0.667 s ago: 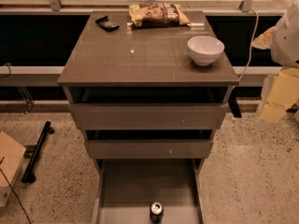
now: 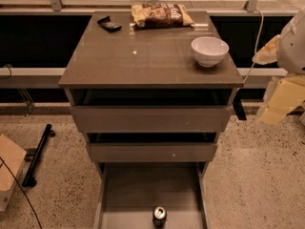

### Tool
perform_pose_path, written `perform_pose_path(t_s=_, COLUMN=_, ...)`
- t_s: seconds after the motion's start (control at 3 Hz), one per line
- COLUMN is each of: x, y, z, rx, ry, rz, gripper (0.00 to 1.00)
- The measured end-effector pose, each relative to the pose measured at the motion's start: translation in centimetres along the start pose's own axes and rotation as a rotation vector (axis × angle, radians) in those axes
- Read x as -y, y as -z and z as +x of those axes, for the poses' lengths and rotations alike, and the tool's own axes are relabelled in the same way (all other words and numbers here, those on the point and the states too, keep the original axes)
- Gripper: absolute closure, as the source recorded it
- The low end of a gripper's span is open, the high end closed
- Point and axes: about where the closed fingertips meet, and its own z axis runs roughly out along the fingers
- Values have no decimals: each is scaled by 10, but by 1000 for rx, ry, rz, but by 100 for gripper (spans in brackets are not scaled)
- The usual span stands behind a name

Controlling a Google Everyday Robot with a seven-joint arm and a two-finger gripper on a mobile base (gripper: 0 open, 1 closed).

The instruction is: Pick pepsi can from bottom drawer and place on counter

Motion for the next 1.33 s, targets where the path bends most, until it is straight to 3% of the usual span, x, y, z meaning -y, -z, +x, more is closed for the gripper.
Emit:
perform_pose_path(t_s=0.67, x=-28, y=-56, z=-6, rx=209, ry=36, rz=-64, gripper=74)
perform_pose_path(t_s=1.0, x=-38, y=-91, z=-6, rx=291, ry=18, rz=-98, gripper=69)
perform_pose_path(t_s=1.33, x=-51, y=-131, z=-1, rx=349, ry=-21, rz=-133, gripper=46)
